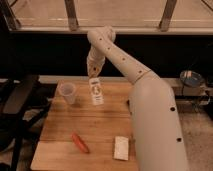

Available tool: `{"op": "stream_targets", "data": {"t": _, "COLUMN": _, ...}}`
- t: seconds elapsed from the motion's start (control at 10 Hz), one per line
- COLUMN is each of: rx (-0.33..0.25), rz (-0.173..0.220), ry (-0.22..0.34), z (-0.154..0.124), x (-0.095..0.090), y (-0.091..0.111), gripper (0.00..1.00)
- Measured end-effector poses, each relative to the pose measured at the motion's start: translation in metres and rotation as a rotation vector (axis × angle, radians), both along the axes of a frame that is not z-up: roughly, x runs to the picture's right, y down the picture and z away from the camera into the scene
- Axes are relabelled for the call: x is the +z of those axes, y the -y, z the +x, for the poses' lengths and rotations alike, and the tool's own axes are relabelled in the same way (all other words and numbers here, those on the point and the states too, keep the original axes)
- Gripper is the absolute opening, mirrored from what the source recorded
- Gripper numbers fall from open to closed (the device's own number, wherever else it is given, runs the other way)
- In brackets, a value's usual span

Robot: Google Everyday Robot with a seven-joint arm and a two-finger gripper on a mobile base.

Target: Stand the bottle upright

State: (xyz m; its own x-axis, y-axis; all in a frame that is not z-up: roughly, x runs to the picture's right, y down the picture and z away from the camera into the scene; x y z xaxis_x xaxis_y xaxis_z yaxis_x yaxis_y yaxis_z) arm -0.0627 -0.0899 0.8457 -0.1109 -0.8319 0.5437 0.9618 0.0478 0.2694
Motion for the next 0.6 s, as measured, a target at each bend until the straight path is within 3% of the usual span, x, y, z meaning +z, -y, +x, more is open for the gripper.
{"op": "stream_targets", "data": {"t": 0.3, "rx": -0.011, "rz": -0.004, "ry": -0.005, "z": 0.0004, "x": 0.0012, "y": -0.0015, "gripper": 0.00}}
{"op": "stream_targets", "data": {"t": 0.5, "rx": -0.013, "rz": 0.022, "ry": -0.012, "z": 0.0010, "x": -0.0011, "y": -0.0010, "gripper": 0.00}}
{"op": "stream_targets", "data": {"t": 0.6, "rx": -0.016, "rz": 0.061, "ry": -0.018, "z": 0.0062, "x": -0.0040, "y": 0.0043, "gripper": 0.00}}
